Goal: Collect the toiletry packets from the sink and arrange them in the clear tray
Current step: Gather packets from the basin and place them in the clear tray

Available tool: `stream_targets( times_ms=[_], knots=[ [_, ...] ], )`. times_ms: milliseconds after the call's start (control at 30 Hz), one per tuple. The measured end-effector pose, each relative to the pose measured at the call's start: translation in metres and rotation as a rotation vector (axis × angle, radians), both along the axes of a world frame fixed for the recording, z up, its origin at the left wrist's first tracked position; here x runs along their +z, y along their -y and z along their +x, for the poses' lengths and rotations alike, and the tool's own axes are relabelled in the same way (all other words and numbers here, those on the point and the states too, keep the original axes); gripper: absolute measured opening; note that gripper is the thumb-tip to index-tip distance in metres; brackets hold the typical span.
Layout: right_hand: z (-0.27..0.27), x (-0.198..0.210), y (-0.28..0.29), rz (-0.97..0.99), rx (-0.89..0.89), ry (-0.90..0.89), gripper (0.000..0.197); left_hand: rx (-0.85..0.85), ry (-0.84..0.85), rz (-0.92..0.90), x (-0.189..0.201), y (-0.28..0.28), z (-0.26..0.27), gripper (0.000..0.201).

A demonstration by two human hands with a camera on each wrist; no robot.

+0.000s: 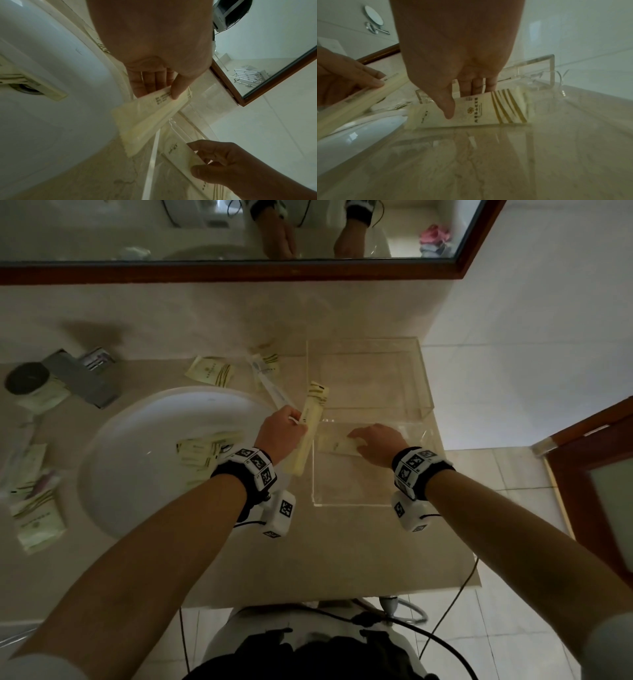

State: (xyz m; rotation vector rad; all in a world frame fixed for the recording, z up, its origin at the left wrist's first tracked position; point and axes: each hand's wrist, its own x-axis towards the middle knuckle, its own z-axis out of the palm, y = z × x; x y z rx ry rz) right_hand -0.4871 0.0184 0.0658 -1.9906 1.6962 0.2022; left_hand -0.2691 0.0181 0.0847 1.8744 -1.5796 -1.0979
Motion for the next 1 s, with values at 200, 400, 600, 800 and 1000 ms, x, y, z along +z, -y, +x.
stream_targets(
  times_ms=[200,400,600,800,1000],
  knots=[
    [-0.0022,0.0055,0.0002,-0.106,0.125,-0.116,0.052,-0.025,-0.006,-0.005,-0.0016,0.0059,-0.0044,0.007],
    [-0.0063,0.0034,-0.0043,-0.139,0.126,-0.187,0.048,-0.039,-0.004,-0.011,-0.0006,0.0085,-0.0038,0.007],
    [-0.0031,-0.0012,-0.0057,-0.106,0.138,-0.226,0.04,-0.025,-0.014,-0.012,0.0017,0.0085,0.0004,0.007],
    [-0.0008,-0.0011,-0.0044,-0.118,0.118,-0.193,0.038,-0.05,-0.02,-0.013,0.0031,0.0082,-0.0001,0.007],
    [-0.0045,0.0075,-0.0048,-0.114,-0.016,-0.059,0.046,-0.131,-0.019,-0.017,0.0059,0.0094,-0.0053,0.007]
  ],
)
